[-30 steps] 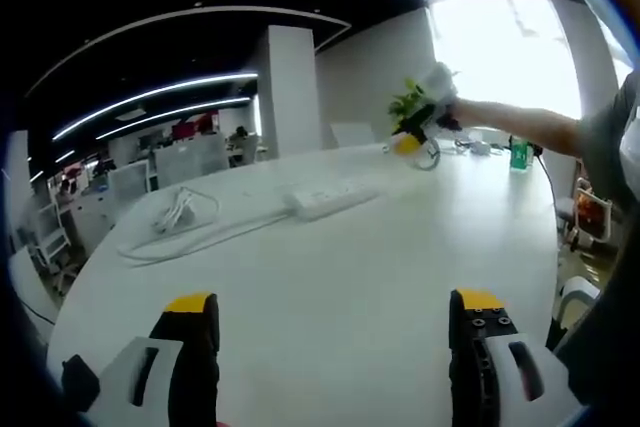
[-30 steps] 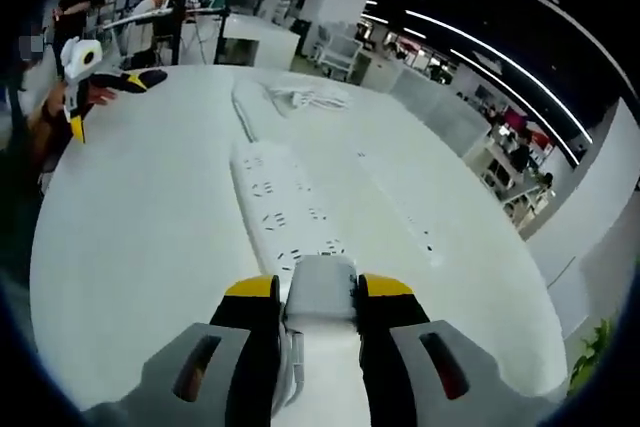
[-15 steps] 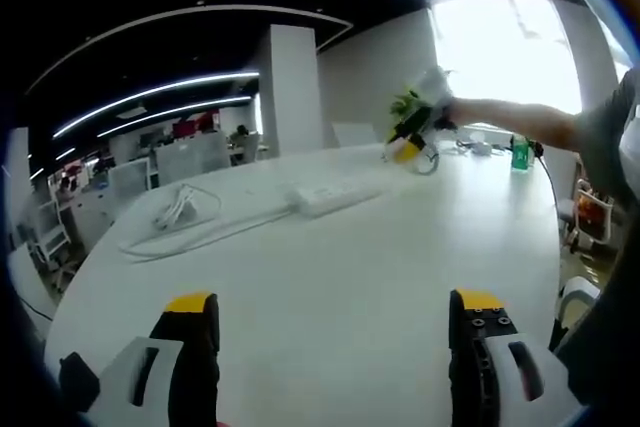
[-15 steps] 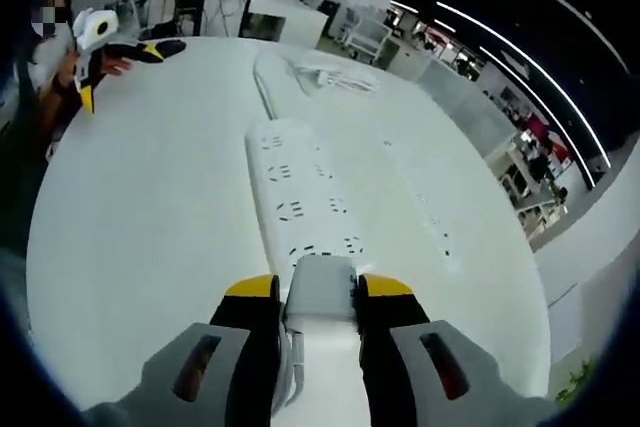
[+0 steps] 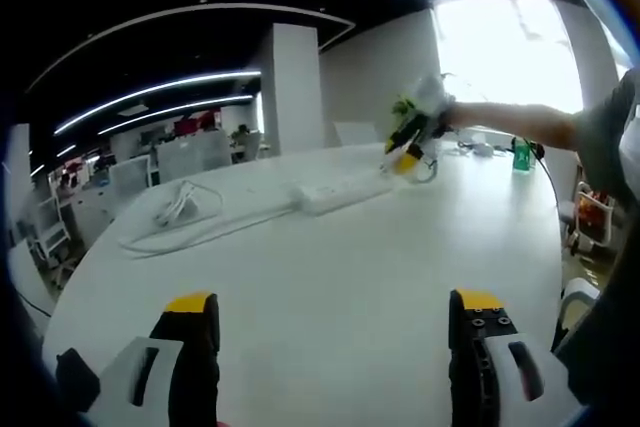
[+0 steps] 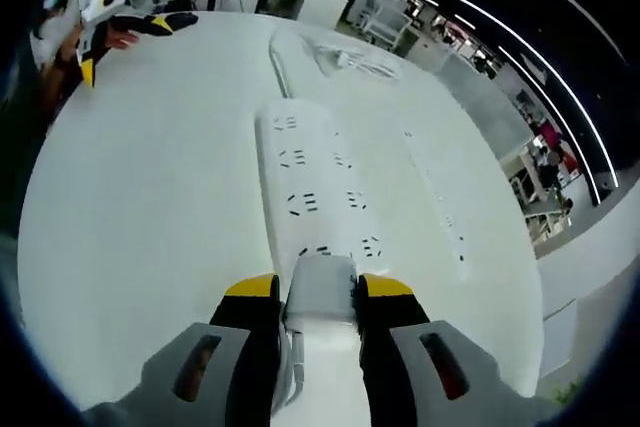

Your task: Straighten the power strip on the desk, plug the charger into it

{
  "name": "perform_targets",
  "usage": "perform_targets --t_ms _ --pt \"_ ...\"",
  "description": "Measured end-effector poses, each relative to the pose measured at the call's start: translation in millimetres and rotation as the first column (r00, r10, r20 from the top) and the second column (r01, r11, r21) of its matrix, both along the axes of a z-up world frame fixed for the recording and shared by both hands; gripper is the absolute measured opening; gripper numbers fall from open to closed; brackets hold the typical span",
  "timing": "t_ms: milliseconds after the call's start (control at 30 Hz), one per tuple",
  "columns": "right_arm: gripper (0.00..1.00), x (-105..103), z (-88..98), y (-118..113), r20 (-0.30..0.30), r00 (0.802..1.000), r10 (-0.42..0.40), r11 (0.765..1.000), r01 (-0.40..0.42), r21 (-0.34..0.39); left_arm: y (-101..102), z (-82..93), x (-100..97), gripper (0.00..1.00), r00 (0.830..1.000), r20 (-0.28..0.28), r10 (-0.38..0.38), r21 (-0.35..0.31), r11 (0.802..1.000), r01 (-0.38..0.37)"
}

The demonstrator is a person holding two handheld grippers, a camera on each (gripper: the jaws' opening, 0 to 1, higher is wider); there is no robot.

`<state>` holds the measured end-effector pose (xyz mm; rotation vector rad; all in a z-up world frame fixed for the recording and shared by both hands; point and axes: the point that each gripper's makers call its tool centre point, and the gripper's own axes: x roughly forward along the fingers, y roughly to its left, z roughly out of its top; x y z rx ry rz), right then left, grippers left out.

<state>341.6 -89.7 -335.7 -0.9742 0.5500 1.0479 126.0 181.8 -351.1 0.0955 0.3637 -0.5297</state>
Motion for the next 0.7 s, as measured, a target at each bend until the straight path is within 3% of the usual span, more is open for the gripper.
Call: perform_targets --t_ms 233,400,500,700 --pt "0.28 1 -0.2 1 -0.005 1.000 0.012 0.999 -0.013 -0.033 0 -0.8 0.7 0.98 1.000 -0.001 -0.001 -0.001 1.000 0.001" --pt "0.28 1 -0.3 4 0.015 0.997 0.077 0.983 -0.074 -0.166 -1 -2.4 1.2 0.98 1.000 -0.004 -0.004 -0.002 1.000 0.004" --pt "0.28 1 -0.8 6 0.015 0.994 0.107 0.962 -0.100 -0.253 -2 -2.2 1.1 0.98 1.000 -0.004 -0.006 -0.002 1.000 0.006" --pt "0.28 0 -1.5 10 -0.004 0.990 0.142 0.927 -0.134 -0.351 -3 -1.2 0.7 0.98 1.000 0.000 -0.009 -0.008 1.000 0.009"
